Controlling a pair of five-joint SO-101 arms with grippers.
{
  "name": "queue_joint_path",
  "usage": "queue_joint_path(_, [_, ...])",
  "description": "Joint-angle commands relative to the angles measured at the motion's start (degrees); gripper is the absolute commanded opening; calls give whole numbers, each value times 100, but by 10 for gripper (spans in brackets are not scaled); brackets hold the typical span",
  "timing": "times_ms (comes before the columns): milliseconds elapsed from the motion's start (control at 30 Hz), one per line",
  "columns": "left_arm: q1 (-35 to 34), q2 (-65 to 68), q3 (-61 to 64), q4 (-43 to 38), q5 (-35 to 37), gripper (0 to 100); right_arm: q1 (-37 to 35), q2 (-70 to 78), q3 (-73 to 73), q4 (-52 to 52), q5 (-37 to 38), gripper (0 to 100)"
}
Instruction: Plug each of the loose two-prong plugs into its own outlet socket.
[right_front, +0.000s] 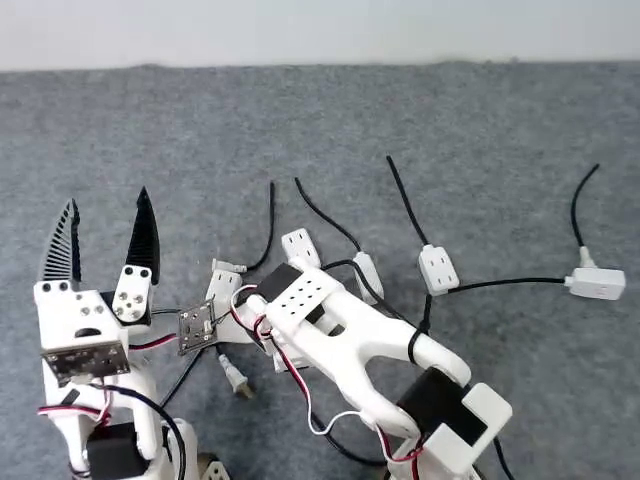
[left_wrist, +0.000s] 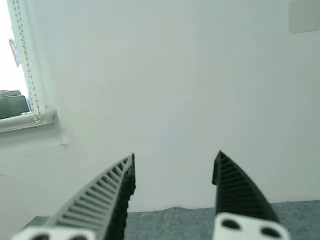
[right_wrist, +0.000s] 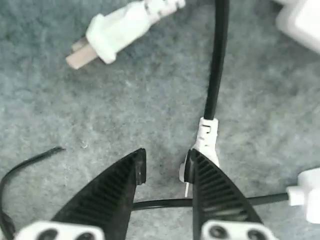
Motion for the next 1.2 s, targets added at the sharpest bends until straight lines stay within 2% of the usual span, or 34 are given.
queue_joint_path(0, [-35, -70, -233, -105, 9, 246, 57, -13, -264, -215, 360, 140])
queue_joint_path(467, [-35, -70, -224, -105, 9, 246, 242, 31, -923, 101, 141, 171])
queue_joint_path(867, [-35, -70, -224, -105, 9, 246, 418, 1297, -967, -171, 360, 171])
queue_joint_path(933, [-35, -70, -224, -105, 9, 246, 418, 1367, -967, -215, 360, 147])
queue_joint_path(1033, [-35, -70, -215, -105, 9, 246, 418, 1473, -967, -356, 343, 0])
queue_joint_path(1100, [-35, -70, -215, -105, 9, 246, 418, 1481, -967, -365, 343, 26])
queue_joint_path(1167, [-35, -70, -215, -105, 9, 246, 418, 1481, -967, -382, 343, 9])
